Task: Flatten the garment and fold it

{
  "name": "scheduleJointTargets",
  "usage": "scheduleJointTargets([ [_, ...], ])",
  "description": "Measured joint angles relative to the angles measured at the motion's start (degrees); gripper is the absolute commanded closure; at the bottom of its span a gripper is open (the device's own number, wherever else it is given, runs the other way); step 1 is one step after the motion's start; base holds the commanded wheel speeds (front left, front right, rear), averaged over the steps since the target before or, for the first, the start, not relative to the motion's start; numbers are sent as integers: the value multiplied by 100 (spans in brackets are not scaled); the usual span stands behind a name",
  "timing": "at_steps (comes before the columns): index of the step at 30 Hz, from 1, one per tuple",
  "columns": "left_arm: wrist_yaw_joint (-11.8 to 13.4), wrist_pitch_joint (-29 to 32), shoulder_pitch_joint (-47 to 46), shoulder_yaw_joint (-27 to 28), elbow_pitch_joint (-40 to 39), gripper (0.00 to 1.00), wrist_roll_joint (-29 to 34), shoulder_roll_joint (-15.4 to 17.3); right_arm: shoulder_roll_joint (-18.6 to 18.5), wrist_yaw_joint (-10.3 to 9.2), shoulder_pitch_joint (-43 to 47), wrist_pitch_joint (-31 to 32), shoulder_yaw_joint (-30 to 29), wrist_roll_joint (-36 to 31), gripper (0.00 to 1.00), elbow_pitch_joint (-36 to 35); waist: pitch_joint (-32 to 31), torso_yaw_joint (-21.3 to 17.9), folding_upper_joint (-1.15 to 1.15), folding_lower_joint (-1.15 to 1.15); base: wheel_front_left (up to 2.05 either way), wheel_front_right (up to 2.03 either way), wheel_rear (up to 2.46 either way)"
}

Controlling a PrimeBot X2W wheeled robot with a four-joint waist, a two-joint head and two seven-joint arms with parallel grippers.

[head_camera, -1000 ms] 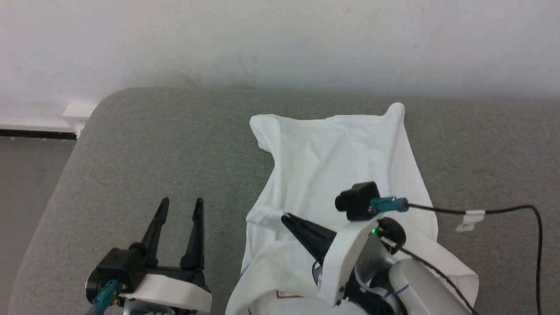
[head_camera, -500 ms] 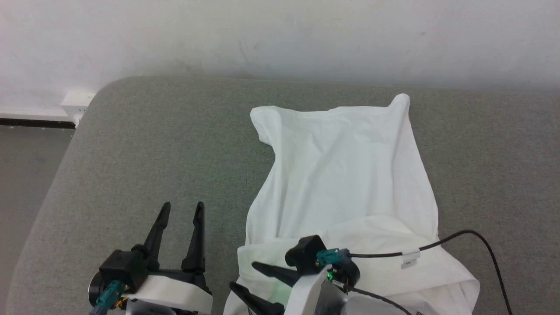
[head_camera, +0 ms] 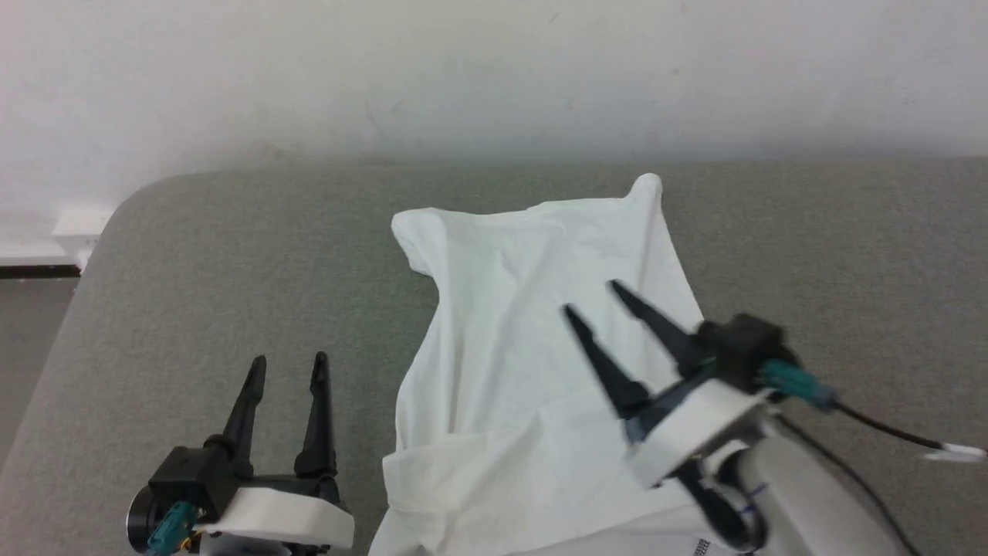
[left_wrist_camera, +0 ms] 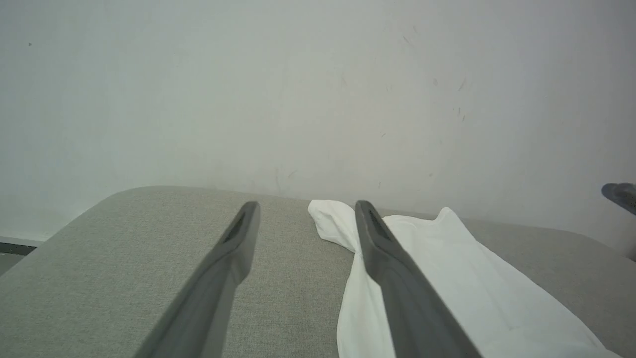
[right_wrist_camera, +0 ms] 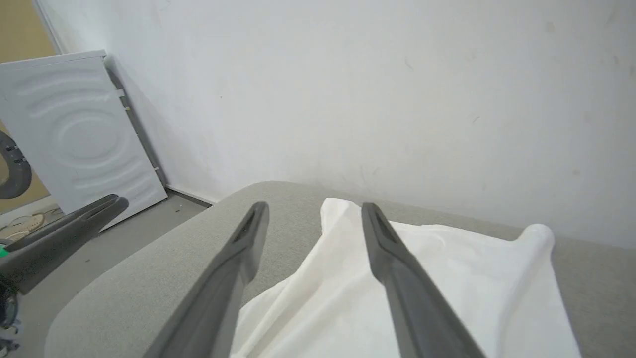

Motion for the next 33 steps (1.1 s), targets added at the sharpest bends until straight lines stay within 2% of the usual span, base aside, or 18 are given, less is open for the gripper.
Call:
scheduleJointTargets([
  [7, 108, -41, 72, 108, 11, 0, -1, 12, -249, 0, 822, 471, -1714, -573, 0, -822, -26, -297, 0, -1, 0, 0, 0],
  [14, 214, -27, -89, 233, 160, 0, -5, 96, -154, 0, 1496, 946, -2937, -973, 0, -1746, 149, -506, 0, 0, 0, 0, 0],
  [19, 298, 205, -605, 299, 261, 0, -25, 210, 33, 0, 1879, 1136, -3171, -1032, 0, -2251, 349, -673, 0, 0, 0, 0, 0],
  [24, 279, 654, -1467, 345, 465, 0, -59, 480, 155, 0, 1967, 1177, -3148, -1025, 0, -2528, 602, -881, 0, 0, 0, 0, 0],
  [33, -172, 2163, -3604, 137, 1638, 0, -208, 1057, 207, 0, 1789, 1079, -3023, -936, 0, -2564, 1200, -1203, 0, 1, 0, 0, 0],
])
